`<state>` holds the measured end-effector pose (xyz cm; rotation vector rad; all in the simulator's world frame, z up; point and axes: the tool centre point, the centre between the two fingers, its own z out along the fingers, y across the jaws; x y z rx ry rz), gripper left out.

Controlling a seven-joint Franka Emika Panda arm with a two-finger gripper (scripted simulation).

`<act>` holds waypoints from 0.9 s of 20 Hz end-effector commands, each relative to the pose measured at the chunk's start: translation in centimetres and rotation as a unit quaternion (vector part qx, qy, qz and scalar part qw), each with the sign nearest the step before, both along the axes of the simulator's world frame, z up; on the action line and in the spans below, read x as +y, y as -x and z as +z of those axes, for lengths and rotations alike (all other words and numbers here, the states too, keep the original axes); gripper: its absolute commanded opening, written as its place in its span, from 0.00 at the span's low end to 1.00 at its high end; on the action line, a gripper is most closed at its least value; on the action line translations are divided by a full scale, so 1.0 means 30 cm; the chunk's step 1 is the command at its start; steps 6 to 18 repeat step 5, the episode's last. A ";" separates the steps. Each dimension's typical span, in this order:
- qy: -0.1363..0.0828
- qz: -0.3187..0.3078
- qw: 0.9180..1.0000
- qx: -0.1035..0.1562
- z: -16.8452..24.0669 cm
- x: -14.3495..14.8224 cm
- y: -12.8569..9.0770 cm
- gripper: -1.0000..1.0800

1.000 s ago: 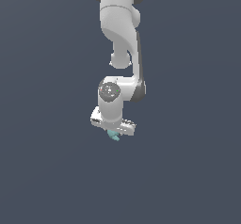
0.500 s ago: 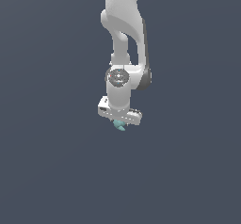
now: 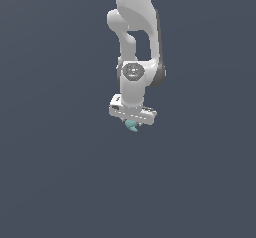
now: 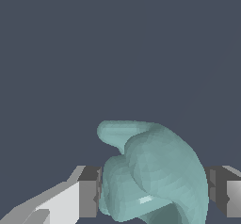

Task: Pick up the object and move it to a goal position.

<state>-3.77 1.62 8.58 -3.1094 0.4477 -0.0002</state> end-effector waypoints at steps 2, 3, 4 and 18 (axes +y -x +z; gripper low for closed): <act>0.000 0.000 1.000 0.000 0.008 0.009 0.012 0.00; 0.000 0.000 1.000 0.000 0.009 0.010 0.012 0.00; 0.000 0.000 1.000 0.000 0.009 0.010 0.011 0.00; 0.000 0.000 1.000 0.000 0.009 0.010 0.011 0.00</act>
